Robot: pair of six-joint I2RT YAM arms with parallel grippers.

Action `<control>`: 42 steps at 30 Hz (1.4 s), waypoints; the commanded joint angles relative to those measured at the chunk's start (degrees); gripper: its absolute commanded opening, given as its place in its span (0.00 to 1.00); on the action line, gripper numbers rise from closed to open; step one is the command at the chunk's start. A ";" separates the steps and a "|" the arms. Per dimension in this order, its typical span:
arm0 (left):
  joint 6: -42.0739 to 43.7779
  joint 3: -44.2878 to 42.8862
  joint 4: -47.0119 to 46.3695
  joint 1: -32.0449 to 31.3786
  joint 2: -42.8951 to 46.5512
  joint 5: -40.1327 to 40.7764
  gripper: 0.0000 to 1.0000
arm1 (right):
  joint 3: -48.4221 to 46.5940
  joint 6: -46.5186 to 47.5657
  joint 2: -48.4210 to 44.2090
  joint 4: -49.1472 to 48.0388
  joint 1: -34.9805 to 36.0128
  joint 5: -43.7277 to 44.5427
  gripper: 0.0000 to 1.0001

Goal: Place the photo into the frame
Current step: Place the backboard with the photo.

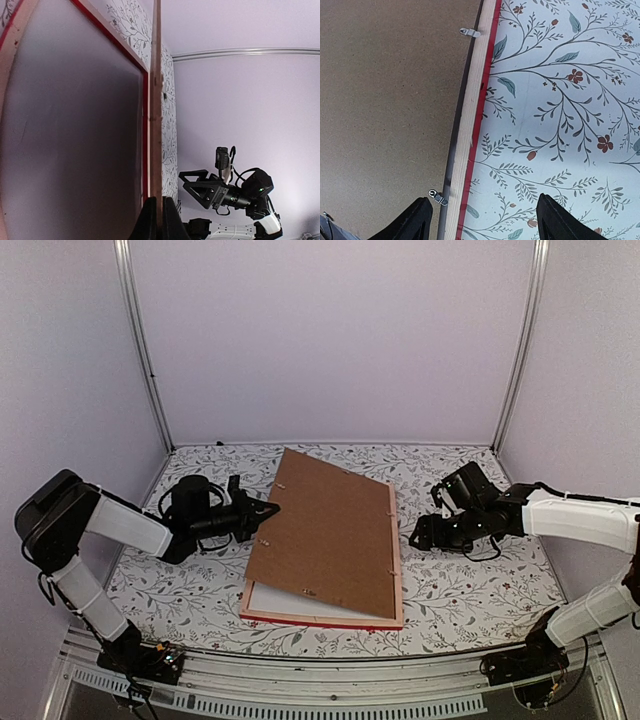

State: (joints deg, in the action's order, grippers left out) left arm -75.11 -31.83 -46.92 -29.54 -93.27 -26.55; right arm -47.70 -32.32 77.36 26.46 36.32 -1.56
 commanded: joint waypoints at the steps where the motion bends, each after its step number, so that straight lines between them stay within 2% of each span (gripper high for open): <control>1: -0.66 0.18 -5.56 -0.96 -0.58 -0.93 0.00 | 0.85 0.15 0.77 -1.10 -0.28 0.71 0.75; 42: 5.26 -0.05 -5.11 -2.03 -1.79 3.61 0.00 | 1.11 0.76 3.61 -2.93 -0.28 -0.79 0.75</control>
State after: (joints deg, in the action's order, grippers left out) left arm -72.47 -31.07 -47.75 -30.57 -94.98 -24.32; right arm -47.16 -32.08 80.16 24.95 36.29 -2.02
